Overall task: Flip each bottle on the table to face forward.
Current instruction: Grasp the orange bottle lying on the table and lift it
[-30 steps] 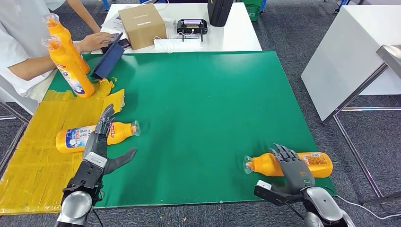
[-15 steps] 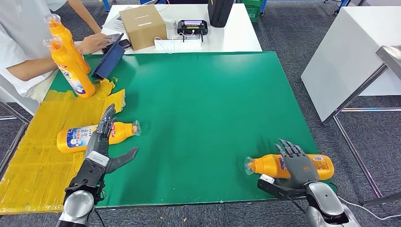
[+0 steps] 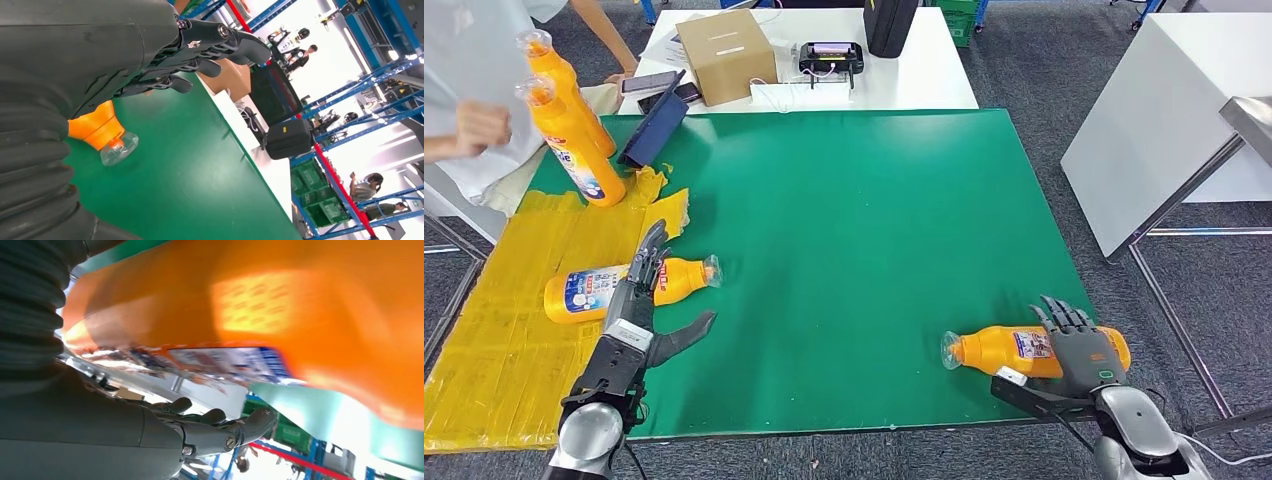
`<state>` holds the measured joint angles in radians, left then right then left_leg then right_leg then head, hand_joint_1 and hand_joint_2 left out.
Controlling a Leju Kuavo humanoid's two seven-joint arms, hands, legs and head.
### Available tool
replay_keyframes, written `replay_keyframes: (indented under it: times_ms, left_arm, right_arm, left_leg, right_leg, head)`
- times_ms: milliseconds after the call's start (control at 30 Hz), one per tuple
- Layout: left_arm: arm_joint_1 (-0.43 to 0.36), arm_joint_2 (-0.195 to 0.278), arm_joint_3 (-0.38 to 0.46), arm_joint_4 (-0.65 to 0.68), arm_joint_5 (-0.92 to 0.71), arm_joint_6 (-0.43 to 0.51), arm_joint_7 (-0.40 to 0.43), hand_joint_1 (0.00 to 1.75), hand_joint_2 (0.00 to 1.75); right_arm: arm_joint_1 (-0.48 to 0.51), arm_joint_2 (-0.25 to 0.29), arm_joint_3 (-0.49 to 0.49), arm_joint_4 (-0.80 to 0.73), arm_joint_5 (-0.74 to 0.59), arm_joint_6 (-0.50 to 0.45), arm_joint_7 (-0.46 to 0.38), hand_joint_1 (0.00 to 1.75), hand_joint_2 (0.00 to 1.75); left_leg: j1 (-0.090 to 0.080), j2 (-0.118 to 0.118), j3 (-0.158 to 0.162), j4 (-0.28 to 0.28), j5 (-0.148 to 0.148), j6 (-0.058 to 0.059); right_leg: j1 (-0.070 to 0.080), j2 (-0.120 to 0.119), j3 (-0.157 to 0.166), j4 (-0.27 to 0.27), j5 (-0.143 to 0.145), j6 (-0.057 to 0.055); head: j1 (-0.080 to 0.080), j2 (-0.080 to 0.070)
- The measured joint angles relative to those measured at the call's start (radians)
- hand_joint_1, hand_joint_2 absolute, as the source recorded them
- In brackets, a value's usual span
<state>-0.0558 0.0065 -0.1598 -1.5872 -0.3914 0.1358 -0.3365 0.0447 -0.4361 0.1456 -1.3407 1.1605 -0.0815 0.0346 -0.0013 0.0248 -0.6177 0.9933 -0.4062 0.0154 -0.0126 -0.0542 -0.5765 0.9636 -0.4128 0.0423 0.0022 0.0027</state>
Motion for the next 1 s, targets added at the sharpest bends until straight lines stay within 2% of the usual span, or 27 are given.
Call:
replay_keyframes:
  times_ms: [333, 533, 567, 667, 700, 767, 1000]
  left_arm:
    - [0.000, 0.000, -0.001, 0.014, 0.011, 0.000, 0.000, 0.00, 1.75]
    - [0.000, 0.000, -0.003, 0.024, 0.014, 0.000, 0.000, 0.00, 1.75]
    - [-0.001, 0.000, -0.003, 0.025, 0.014, 0.000, 0.000, 0.00, 1.75]
    - [-0.002, 0.000, -0.004, 0.030, 0.016, 0.000, -0.001, 0.00, 1.75]
    - [-0.002, 0.000, -0.005, 0.032, 0.017, 0.000, -0.002, 0.00, 1.75]
    - [-0.005, 0.000, -0.006, 0.035, 0.018, 0.000, -0.003, 0.00, 1.75]
    - [-0.019, 0.000, -0.024, 0.050, 0.028, 0.000, -0.006, 0.00, 1.75]
  right_arm:
    - [0.035, -0.064, -0.029, -0.002, -0.050, 0.071, 0.000, 0.00, 1.75]
    - [0.047, -0.090, -0.033, -0.002, -0.061, 0.081, -0.001, 0.00, 1.75]
    - [0.048, -0.092, -0.033, -0.002, -0.063, 0.084, 0.000, 0.23, 1.75]
    - [0.050, -0.100, -0.033, 0.001, -0.079, 0.098, -0.002, 1.43, 1.75]
    - [0.052, -0.102, -0.032, 0.003, -0.083, 0.102, -0.004, 1.63, 1.75]
    - [0.054, -0.104, -0.030, 0.010, -0.088, 0.104, -0.009, 1.73, 1.75]
    - [0.033, -0.105, -0.019, 0.051, -0.091, 0.103, -0.021, 1.75, 1.75]
  left_leg:
    - [0.000, 0.000, 0.002, 0.000, 0.000, 0.000]
    - [0.000, 0.000, 0.002, 0.000, 0.000, 0.000]
    - [0.000, 0.000, 0.002, 0.000, 0.000, 0.000]
    - [0.000, 0.000, 0.002, 0.000, 0.000, 0.000]
    - [0.000, 0.000, 0.002, 0.000, 0.000, 0.000]
    - [0.000, 0.000, 0.002, 0.000, -0.001, 0.000]
    - [0.000, 0.000, 0.005, 0.000, -0.001, 0.000]
  right_leg:
    - [0.000, 0.000, 0.001, 0.000, 0.000, 0.000]
    - [0.000, 0.000, 0.001, 0.000, 0.000, 0.000]
    - [0.000, 0.000, 0.001, 0.000, 0.000, 0.000]
    - [0.000, 0.000, 0.001, 0.000, 0.000, 0.000]
    - [0.000, 0.000, 0.002, 0.000, 0.000, 0.000]
    - [0.000, 0.000, 0.002, 0.000, 0.000, 0.000]
    - [0.000, 0.001, 0.003, 0.000, 0.000, 0.000]
  head:
    - [0.000, 0.000]
    - [0.000, 0.000]
    - [0.000, 0.000]
    - [0.000, 0.000]
    - [0.000, 0.000]
    - [0.000, 0.000]
    - [0.000, 0.000]
